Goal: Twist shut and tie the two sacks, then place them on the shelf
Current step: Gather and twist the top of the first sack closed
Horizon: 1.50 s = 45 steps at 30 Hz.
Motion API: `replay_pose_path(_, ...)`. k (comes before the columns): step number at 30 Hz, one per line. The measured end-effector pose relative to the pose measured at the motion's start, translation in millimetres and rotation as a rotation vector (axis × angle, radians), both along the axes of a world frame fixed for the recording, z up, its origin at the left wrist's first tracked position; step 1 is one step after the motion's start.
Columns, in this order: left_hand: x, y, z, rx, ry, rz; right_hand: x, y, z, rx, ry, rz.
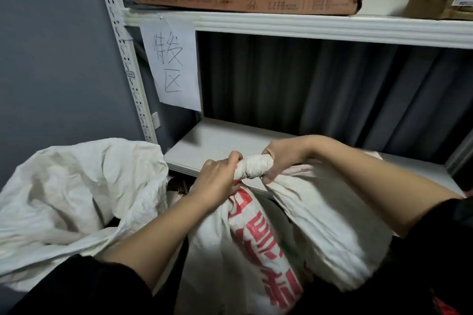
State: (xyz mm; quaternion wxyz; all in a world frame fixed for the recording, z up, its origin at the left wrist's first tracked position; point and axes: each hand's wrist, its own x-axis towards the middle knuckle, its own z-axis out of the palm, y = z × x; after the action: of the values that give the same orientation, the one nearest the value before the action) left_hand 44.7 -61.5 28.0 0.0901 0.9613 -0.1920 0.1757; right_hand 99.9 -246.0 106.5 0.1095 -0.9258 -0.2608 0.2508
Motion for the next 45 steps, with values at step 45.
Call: replay_pose_path(45, 18.5, -28.3, 19.7, -0.581, 0.489, 0.241, -18.3, -21.6, -59.2, -0.191, -1.441, 0.210)
